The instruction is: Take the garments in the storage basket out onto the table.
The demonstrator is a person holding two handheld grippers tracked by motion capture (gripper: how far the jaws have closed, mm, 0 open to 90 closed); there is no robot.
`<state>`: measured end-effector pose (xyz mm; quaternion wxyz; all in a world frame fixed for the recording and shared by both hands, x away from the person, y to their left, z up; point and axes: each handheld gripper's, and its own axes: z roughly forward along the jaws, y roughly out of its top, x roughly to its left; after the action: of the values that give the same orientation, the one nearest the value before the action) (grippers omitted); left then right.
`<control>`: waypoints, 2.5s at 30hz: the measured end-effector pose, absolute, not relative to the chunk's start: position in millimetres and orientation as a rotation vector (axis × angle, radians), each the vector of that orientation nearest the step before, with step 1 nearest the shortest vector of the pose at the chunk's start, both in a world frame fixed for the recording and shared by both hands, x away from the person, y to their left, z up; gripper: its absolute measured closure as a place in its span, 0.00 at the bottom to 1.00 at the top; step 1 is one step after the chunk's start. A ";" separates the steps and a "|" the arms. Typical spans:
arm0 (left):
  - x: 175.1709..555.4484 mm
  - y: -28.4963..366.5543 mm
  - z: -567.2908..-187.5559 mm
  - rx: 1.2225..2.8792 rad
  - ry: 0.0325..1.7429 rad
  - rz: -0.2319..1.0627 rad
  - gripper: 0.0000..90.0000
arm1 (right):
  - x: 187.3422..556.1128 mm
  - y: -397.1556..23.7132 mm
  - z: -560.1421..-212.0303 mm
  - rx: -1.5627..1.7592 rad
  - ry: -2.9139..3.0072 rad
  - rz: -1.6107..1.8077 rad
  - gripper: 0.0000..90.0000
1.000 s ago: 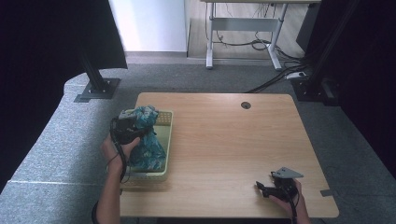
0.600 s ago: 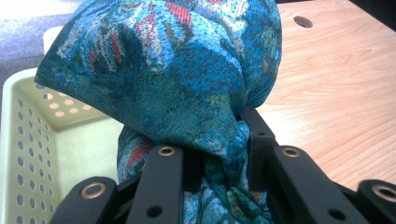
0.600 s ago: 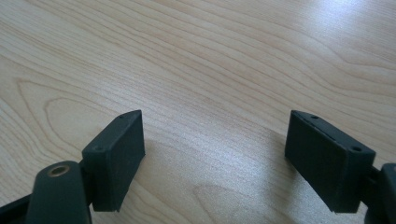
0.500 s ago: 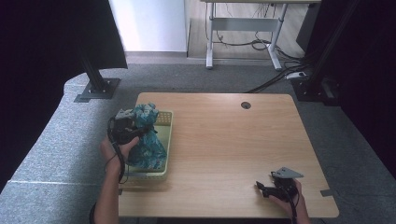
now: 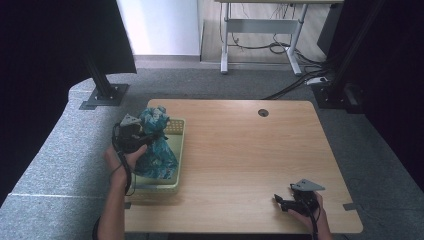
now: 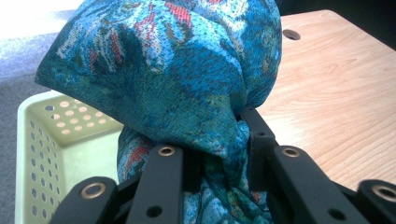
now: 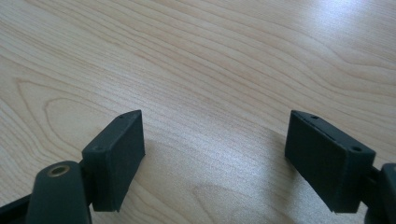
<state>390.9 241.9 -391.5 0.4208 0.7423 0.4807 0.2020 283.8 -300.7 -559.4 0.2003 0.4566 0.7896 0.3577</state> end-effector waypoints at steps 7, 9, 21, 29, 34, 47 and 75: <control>389.0 240.9 -386.9 1.863 1.188 0.508 0.81 | 283.9 -300.8 -559.5 1.273 2.208 0.999 0.21; 388.7 240.5 -386.4 1.862 1.183 0.505 0.81 | 283.9 -300.8 -559.5 1.273 2.208 0.999 0.21; 384.1 236.9 -376.7 1.854 1.147 0.519 0.81 | 283.9 -300.8 -559.5 1.273 2.207 0.999 0.21; 380.2 232.4 -367.2 1.855 1.113 0.528 0.81 | 283.9 -300.8 -559.5 1.273 2.207 1.000 0.21; 379.0 229.0 -364.6 1.858 1.095 0.523 0.81 | 283.9 -300.8 -559.5 1.273 2.207 0.999 0.21; 377.8 218.8 -360.3 1.852 1.051 0.495 0.81 | 283.9 -300.8 -559.4 1.274 2.207 0.999 0.21; 378.0 193.0 -362.1 1.868 0.995 0.467 0.81 | 283.9 -300.8 -559.5 1.274 2.207 1.000 0.21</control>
<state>378.0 193.0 -362.1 0.4681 0.7617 0.4055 0.1905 283.9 -300.8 -559.5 0.2008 0.4561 0.7897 0.3579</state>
